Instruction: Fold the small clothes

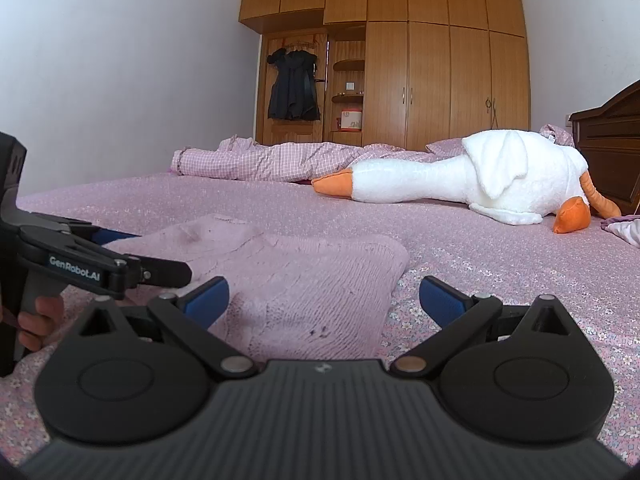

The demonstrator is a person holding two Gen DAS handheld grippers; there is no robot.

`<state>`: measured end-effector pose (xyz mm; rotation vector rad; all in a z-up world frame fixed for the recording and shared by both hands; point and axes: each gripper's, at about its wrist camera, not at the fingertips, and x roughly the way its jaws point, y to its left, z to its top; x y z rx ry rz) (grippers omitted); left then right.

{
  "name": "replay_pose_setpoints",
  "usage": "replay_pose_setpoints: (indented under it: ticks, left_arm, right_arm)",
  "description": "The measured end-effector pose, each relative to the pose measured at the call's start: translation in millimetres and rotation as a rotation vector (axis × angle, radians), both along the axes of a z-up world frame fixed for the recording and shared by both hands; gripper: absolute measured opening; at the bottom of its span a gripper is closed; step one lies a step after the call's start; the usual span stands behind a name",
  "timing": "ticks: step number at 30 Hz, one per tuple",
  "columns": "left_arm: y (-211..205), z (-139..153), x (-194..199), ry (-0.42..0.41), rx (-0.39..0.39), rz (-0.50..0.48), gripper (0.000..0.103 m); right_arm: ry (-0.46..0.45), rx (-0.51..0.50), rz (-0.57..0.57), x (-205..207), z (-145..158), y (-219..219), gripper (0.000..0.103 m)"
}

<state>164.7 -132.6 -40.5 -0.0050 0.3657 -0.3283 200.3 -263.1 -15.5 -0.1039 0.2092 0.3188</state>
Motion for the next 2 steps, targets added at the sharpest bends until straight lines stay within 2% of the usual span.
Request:
replay_pose_setpoints:
  ticks: [2]
  left_arm:
    - [0.0,0.0,0.0,0.0,0.0,-0.001,0.103]
  right_arm:
    - [0.0,0.001,0.0,0.0,0.0,-0.1,0.103]
